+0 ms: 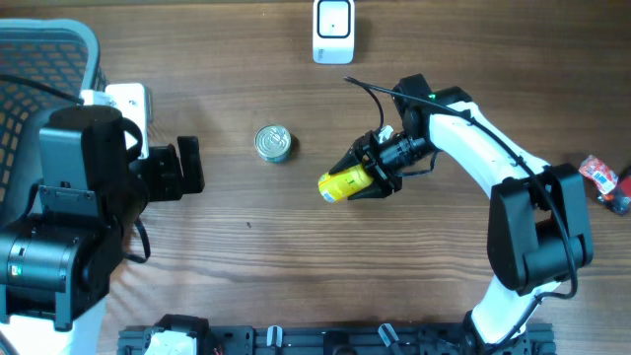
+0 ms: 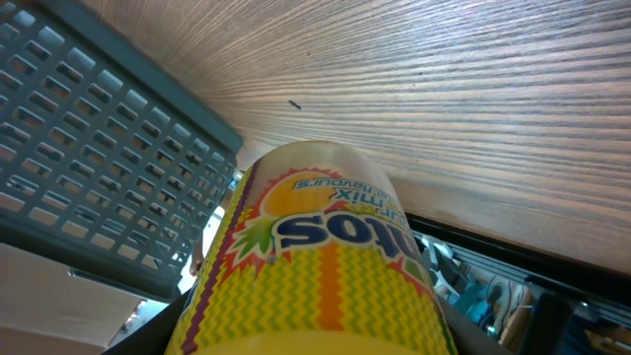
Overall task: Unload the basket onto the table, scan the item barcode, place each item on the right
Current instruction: 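Hold the Mentos tube against the scanner window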
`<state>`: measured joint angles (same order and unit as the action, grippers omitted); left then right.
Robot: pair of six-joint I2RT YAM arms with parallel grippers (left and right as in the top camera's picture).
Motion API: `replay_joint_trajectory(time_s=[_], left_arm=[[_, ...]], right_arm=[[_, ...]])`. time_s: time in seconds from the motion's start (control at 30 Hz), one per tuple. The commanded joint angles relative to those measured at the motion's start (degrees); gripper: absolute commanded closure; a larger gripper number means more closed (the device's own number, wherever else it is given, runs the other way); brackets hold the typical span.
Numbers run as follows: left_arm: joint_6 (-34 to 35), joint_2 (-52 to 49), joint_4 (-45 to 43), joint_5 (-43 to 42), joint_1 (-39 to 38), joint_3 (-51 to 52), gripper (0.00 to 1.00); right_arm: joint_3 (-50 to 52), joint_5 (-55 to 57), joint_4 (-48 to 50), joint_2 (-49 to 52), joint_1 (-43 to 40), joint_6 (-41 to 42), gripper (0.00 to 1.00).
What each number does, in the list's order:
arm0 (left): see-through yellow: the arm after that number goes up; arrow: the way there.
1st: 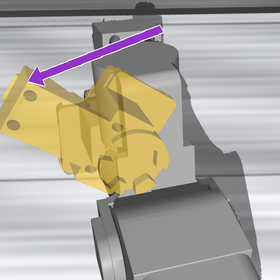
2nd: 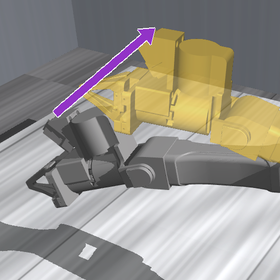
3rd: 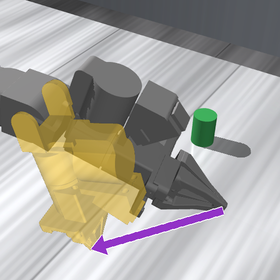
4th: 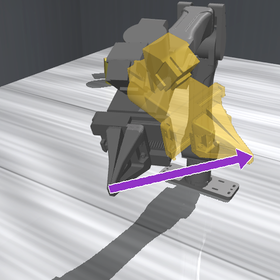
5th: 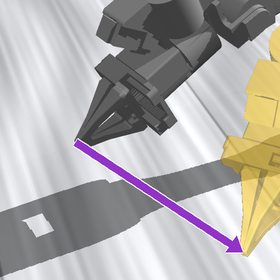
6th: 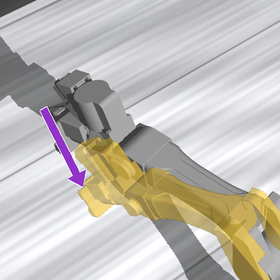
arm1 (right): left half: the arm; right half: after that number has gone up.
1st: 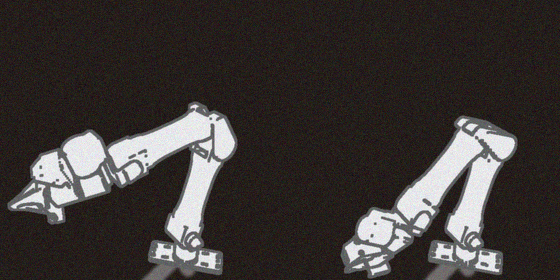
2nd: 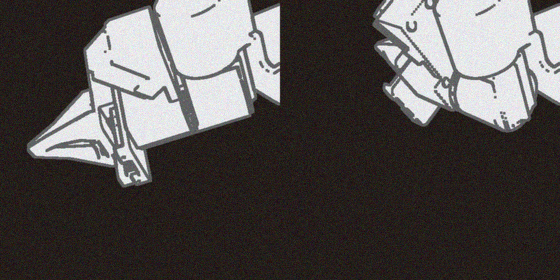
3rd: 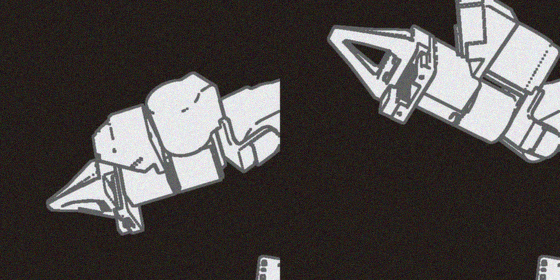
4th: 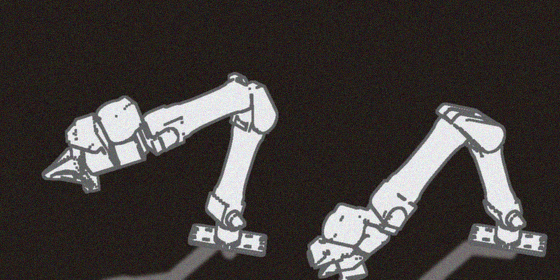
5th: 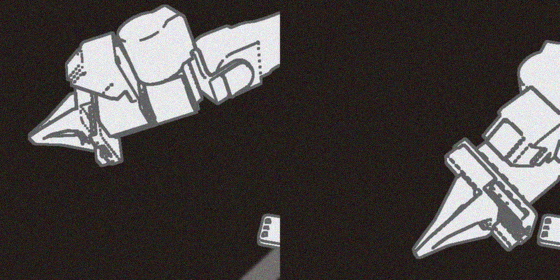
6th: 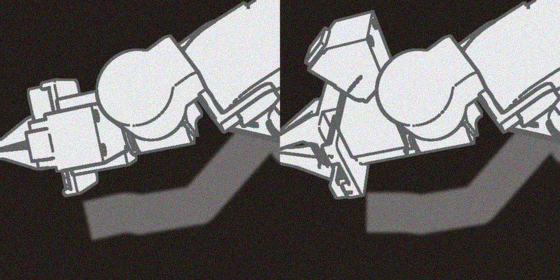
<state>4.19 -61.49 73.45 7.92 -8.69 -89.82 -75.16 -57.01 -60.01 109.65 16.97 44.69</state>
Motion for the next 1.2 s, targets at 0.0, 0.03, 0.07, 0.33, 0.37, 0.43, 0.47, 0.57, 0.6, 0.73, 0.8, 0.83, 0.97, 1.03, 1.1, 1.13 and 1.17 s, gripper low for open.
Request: replay_joint_trajectory(time_s=[0.0, 0.03, 0.07, 0.33, 0.37, 0.43, 0.47, 0.57, 0.6, 0.73, 0.8, 0.83, 0.97, 1.03, 1.1, 1.13, 1.17], left_arm=[[0.79, -0.02, 0.52, 0.74, -0.11, -0.07, 0.00], [0.79, -0.02, 0.50, 0.76, -0.11, -0.07, 0.00], [0.79, -0.02, 0.44, 0.76, -0.11, -0.07, 0.00], [0.79, -0.02, -0.11, 0.79, -0.11, -0.07, 0.00], [0.79, -0.02, -0.42, 1.09, -0.11, -0.07, 0.00], [0.81, -0.02, -1.16, 2.82, -0.11, -0.07, 0.00], [0.81, -0.02, -1.55, 3.63, -0.11, -0.07, 0.00], [0.83, -0.02, -2.56, 4.59, -0.11, -0.07, 0.00], [0.83, -0.02, -2.78, 5.14, -0.11, -0.07, 0.00], [1.05, -0.09, -2.95, 5.95, -0.11, -0.07, 0.00], [1.99, -0.31, -2.95, 6.36, -0.11, -0.07, 0.00], [2.58, -0.44, -2.95, 6.84, -0.11, -0.07, 0.00], [2.75, -2.19, -3.39, 7.17, -0.11, -0.07, 0.00], [2.75, -3.37, -3.65, 7.17, -0.11, -0.07, 0.00], [2.75, -4.46, -3.82, 7.17, -0.11, -0.07, 0.00], [2.75, -5.05, -3.82, 7.17, -0.11, -0.07, 0.00], [2.75, -5.55, -3.80, 7.17, -0.11, -0.07, 0.00]], right_arm=[[-0.17, -4.04, 5.18, 0.76, -0.17, -4.35, 0.60], [-0.17, -4.61, 10.36, 0.76, -0.17, -7.30, 0.60], [-0.17, -4.39, 14.75, 0.72, -0.17, -9.44, 0.60], [-0.17, 14.10, 46.86, 0.74, -0.17, -11.76, 0.61], [-0.17, 16.48, 50.86, 0.72, -0.17, -11.78, 0.60], [-0.17, 23.58, 58.60, 0.74, -0.15, -12.63, 0.60], [-0.17, 27.93, 61.48, 0.72, -0.13, -13.66, 0.60], [-0.17, 40.83, 68.24, 0.74, 0.09, -19.80, 0.60], [-0.15, 43.01, 69.99, 0.74, 0.22, -22.18, 0.60], [-0.15, 46.23, 76.02, 0.85, 0.70, -28.74, 0.58], [-0.15, 47.54, 78.97, 1.40, 0.85, -29.77, 0.57], [-0.15, 48.65, 80.67, 1.95, 0.85, -29.70, 0.58], [-0.17, 50.64, 89.26, 6.95, 0.87, -29.46, 0.57], [-0.17, 50.64, 93.31, 9.70, 1.22, -29.44, 0.57], [-0.22, 50.69, 96.50, 11.76, 1.68, -29.49, 0.55], [-0.39, 50.69, 97.96, 12.72, 1.97, -29.51, 0.54], [-0.92, 50.69, 98.90, 13.66, 2.34, -29.53, 0.54]])
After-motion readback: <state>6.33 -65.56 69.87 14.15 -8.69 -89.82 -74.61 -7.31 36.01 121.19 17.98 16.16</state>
